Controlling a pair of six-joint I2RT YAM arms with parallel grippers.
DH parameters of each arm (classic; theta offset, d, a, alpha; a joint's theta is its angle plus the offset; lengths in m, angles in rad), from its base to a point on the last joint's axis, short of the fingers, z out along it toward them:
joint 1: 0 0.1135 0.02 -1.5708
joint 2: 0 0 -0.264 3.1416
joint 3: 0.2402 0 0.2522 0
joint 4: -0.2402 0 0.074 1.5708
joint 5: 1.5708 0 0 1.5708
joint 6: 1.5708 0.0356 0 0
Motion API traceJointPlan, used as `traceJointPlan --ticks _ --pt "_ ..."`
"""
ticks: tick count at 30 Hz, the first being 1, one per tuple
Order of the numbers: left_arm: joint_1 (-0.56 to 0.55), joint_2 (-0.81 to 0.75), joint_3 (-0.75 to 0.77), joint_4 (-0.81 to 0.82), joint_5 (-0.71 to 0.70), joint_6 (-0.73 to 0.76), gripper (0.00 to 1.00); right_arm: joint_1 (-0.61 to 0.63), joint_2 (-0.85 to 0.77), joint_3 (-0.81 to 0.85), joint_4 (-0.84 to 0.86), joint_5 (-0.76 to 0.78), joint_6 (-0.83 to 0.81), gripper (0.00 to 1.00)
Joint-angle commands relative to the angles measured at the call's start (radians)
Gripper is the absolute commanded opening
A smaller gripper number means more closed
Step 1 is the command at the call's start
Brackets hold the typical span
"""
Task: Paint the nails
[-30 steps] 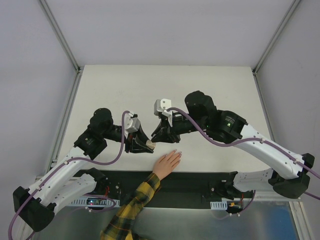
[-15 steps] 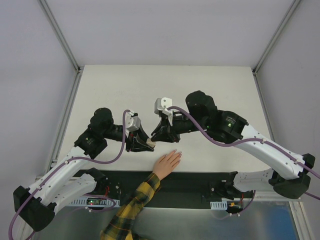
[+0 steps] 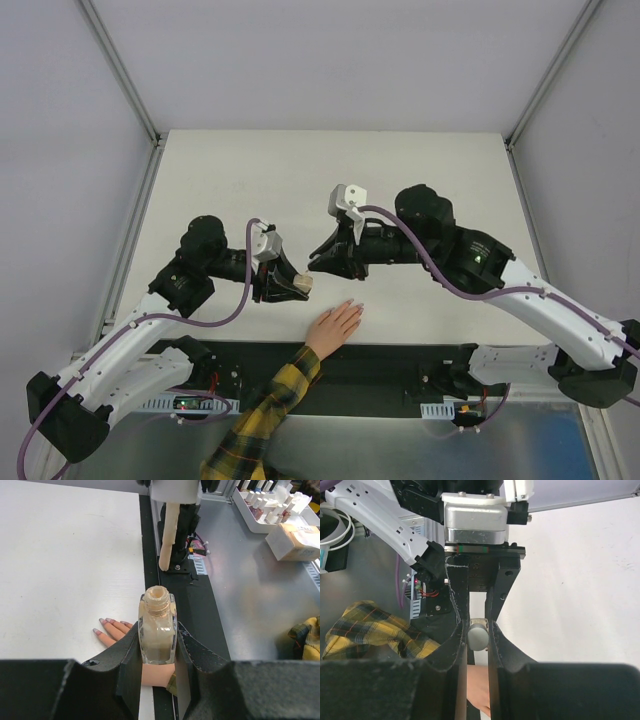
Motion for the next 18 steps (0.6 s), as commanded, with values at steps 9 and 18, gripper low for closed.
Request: traceJointPlan --ticks 9,18 --pt "-0.012 -0.028 0.027 0.024 -0.243 0.058 0.00 -0.112 -0.126 -0.127 0.065 0.201 0.215 0.00" --pt "-0.012 -0.070 0.004 0.042 -0.620 0.082 0.00 -0.313 -0.329 -0.539 0.080 0.285 0.310 0.00"
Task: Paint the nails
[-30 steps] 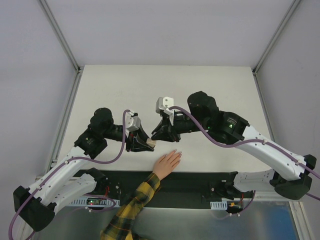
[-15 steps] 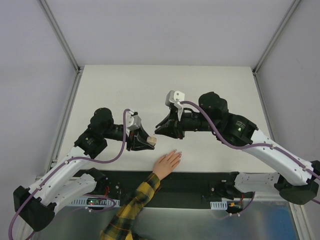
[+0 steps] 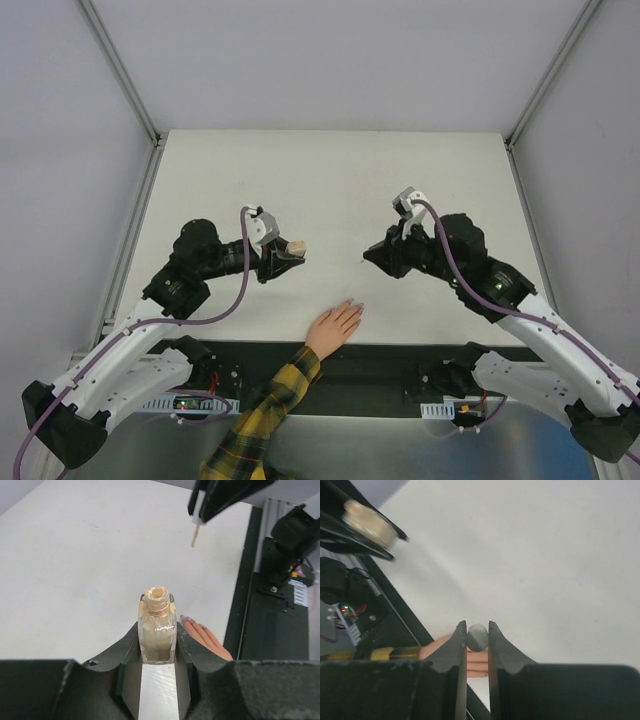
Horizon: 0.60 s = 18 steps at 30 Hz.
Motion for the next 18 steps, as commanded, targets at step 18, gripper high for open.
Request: traceJointPlan --ticks 18 --pt "0.001 -0.010 -0.003 0.054 -0.216 0.039 0.00 -0.115 0.036 -0.540 0.340 -0.177 0.047 0.00"
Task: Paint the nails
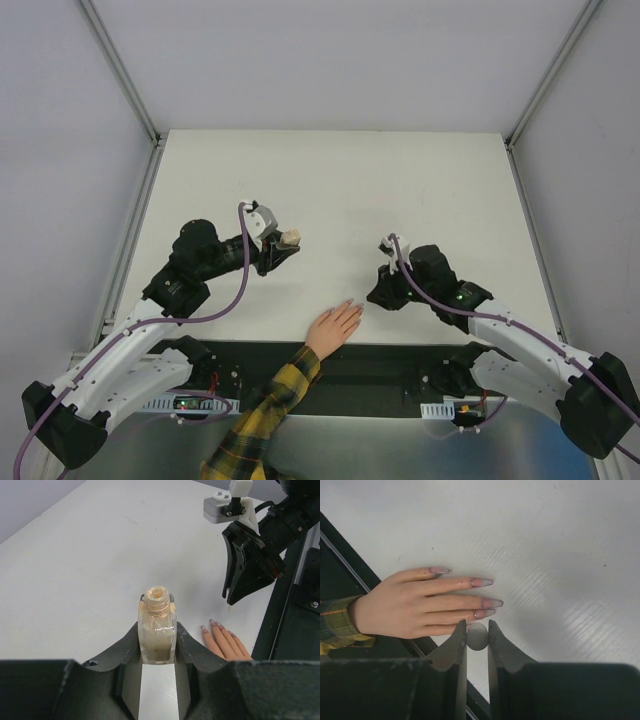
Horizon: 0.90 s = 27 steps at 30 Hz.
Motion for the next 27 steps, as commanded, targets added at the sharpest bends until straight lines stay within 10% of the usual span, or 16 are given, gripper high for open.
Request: traceJointPlan --ticks 1,27 --pt "0.003 0.003 -0.003 0.046 -0.027 0.016 0.00 0.000 -0.003 -0.031 0.134 -0.080 0.021 0.00" --pt "0.014 0.021 0.005 0.046 0.006 0.004 0.00 0.102 0.073 -0.118 0.241 -0.037 0.054 0.00"
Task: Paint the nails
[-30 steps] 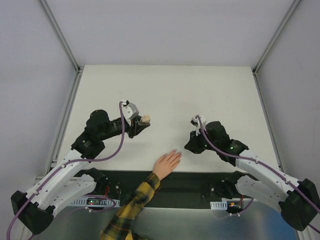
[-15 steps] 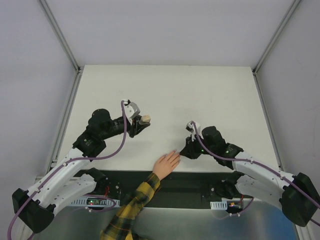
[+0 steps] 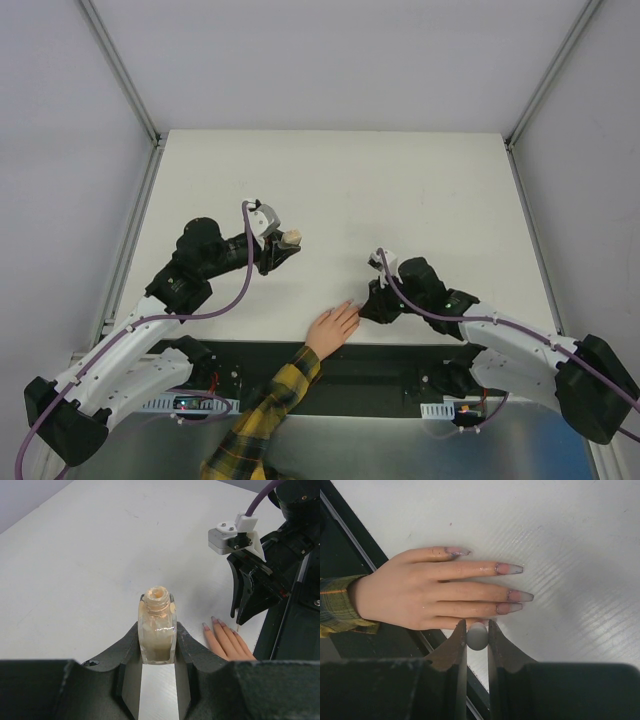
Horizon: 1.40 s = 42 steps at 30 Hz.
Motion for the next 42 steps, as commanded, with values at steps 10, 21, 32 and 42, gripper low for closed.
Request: traceJointPlan --ticks 10,21,32,42 --pt "0.011 -0.003 0.007 0.046 0.018 0.003 0.00 0.012 0.049 0.005 0.092 -0.002 0.005 0.00" --pt "0.013 -0.002 0.007 0.046 0.021 0.000 0.00 0.013 0.048 -0.001 0.100 0.005 0.009 0.00" --pt "0.013 0.004 0.010 0.046 0.026 -0.004 0.00 0.013 0.063 0.005 0.092 0.014 0.009 0.00" --pt "0.013 0.006 0.010 0.046 0.030 -0.007 0.00 0.013 0.063 0.005 0.095 0.037 0.008 0.00"
